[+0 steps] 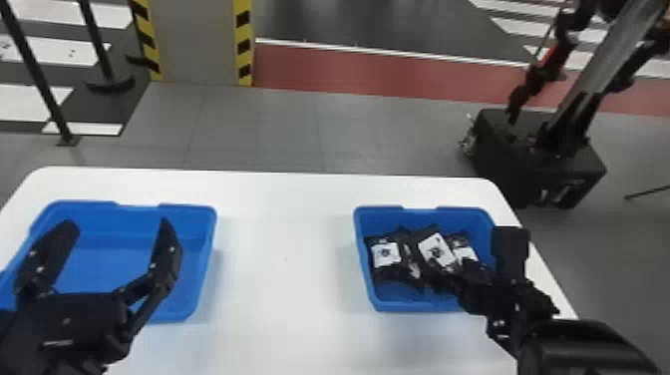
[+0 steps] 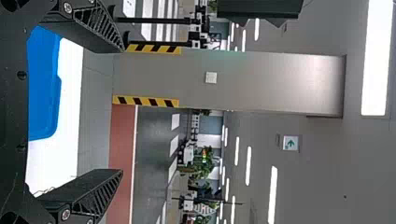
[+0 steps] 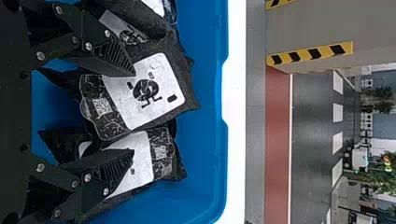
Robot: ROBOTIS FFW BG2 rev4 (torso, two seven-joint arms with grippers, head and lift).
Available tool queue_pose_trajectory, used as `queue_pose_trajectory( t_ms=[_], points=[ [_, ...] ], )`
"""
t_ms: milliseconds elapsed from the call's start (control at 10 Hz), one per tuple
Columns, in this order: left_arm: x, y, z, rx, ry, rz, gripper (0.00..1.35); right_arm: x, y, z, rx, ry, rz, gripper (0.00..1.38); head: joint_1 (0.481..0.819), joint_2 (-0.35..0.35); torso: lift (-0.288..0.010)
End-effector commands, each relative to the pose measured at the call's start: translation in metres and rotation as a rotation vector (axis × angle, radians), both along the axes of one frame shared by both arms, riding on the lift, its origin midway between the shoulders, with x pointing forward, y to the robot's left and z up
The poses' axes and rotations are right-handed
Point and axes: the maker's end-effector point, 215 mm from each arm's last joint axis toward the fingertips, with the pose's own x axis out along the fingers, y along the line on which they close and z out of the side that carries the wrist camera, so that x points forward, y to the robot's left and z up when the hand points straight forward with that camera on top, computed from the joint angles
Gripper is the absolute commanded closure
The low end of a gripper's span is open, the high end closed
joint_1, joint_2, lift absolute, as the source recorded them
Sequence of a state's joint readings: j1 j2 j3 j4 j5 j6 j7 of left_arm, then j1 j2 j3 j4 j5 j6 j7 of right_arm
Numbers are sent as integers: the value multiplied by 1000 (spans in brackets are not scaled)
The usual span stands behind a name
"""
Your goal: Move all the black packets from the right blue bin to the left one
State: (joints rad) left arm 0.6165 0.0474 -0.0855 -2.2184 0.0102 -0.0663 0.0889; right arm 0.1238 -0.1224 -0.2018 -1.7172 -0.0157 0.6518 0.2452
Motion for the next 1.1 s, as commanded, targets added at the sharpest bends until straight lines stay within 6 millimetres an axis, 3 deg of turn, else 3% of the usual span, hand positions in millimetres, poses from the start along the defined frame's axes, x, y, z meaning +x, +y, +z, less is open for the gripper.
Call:
queue_pose_trajectory(
  t_ms=[0,100,200,300,400,500,700,800,1000],
  points=[
    [1,-1,-1,0,3,-2,110,-1,-2,-13,-2,33,-7,478,695,-165,-110],
    [0,0,-2,1,5,-2,110,0,-7,-19,-12,67,-16,484,695,-166,-110],
    [1,0,-1,-2,3,-3,110,9,-15,-11,-54,64,-19,549,695,-169,-110],
    [1,-1,-1,-2,1,-4,110,14,-13,-9,-45,61,-12,901,695,-175,-110],
    [0,-1,-1,-8,-4,-6,110,17,-2,-2,-9,16,-3,1115,695,-178,-110],
    [0,0,-2,-15,-5,-5,110,19,6,11,7,-31,5,1116,695,-176,-110],
    [1,-1,1,-19,-15,-7,110,18,17,19,53,-71,13,1119,695,-154,-110],
    [1,-2,4,-20,-25,-9,110,8,26,32,82,-112,24,1119,695,-147,-110],
    [1,0,10,-30,-49,-4,110,-19,42,85,90,-218,28,1118,695,-132,-110]
  ],
)
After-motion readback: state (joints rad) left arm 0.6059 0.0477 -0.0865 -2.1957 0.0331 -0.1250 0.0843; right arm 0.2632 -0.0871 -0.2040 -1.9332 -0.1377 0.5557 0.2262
